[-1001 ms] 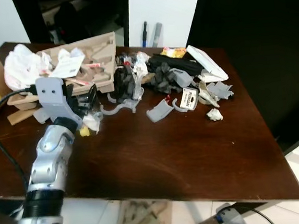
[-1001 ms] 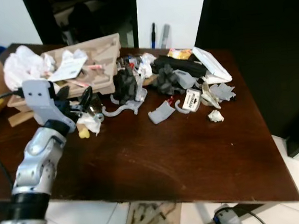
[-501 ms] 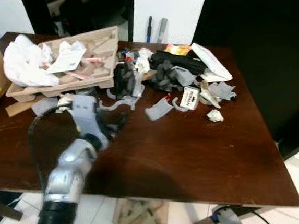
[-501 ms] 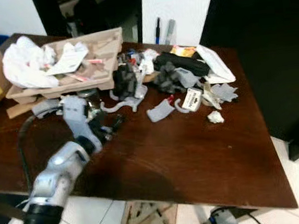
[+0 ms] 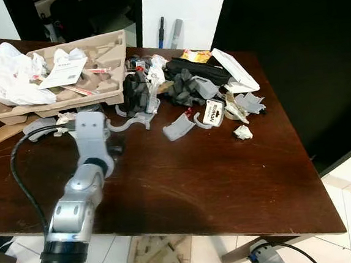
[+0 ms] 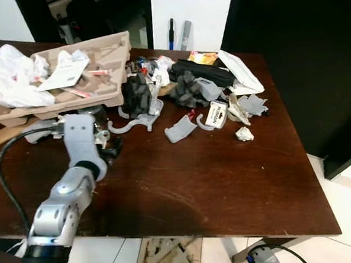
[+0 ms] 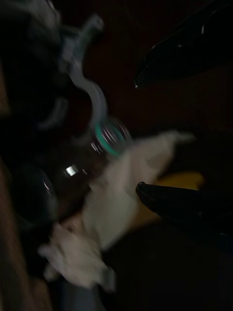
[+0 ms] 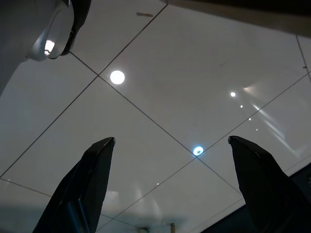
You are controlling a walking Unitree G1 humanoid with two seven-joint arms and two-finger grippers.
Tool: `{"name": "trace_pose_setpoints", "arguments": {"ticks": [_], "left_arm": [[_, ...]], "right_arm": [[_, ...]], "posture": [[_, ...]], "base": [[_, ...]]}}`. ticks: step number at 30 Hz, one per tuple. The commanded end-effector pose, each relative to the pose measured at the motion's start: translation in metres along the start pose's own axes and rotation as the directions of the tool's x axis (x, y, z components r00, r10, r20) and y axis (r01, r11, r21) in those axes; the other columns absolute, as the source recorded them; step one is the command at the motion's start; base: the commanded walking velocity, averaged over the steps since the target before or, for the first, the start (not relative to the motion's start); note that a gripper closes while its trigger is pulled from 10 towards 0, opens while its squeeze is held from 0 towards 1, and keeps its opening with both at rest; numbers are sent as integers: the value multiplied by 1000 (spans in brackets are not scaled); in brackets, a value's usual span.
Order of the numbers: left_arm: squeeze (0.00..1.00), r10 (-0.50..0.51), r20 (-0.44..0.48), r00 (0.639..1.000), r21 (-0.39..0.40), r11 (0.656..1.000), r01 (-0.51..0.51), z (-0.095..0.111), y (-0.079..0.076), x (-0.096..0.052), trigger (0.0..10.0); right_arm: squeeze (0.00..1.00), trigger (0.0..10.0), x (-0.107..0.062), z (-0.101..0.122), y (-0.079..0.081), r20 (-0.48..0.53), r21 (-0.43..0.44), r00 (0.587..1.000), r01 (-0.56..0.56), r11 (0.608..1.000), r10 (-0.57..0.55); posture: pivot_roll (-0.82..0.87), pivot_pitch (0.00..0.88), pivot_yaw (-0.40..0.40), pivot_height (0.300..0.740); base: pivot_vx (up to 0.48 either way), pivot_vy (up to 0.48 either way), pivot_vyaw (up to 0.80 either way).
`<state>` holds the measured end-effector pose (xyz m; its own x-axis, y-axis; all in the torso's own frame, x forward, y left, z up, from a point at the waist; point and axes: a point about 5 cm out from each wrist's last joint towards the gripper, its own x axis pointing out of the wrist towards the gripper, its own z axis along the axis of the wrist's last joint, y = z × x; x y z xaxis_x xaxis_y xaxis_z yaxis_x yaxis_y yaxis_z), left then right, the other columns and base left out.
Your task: Picking trash to rubbish bin
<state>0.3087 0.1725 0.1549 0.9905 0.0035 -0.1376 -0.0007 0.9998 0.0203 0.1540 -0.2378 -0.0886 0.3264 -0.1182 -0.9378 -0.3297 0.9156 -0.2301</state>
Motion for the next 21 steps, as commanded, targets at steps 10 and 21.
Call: {"name": "trace_pose_setpoints", "arguments": {"ticks": [10, 21], "left_arm": [[0, 120, -62, 991, 44, 992, -118, -8, 19, -16, 10000], [0, 147, -81, 986, 29, 989, -145, -16, 26, -15, 10000]], "right_arm": [[0, 10000, -1, -4, -4, -22, -35, 1000, 1, 999, -2], [0, 10000, -1, -4, -5, -24, -38, 1000, 3, 999, -3]], "posture": [[223, 126, -102, 740], [218, 131, -105, 740]], "base": [[0, 0, 0], [0, 0, 0]]}}
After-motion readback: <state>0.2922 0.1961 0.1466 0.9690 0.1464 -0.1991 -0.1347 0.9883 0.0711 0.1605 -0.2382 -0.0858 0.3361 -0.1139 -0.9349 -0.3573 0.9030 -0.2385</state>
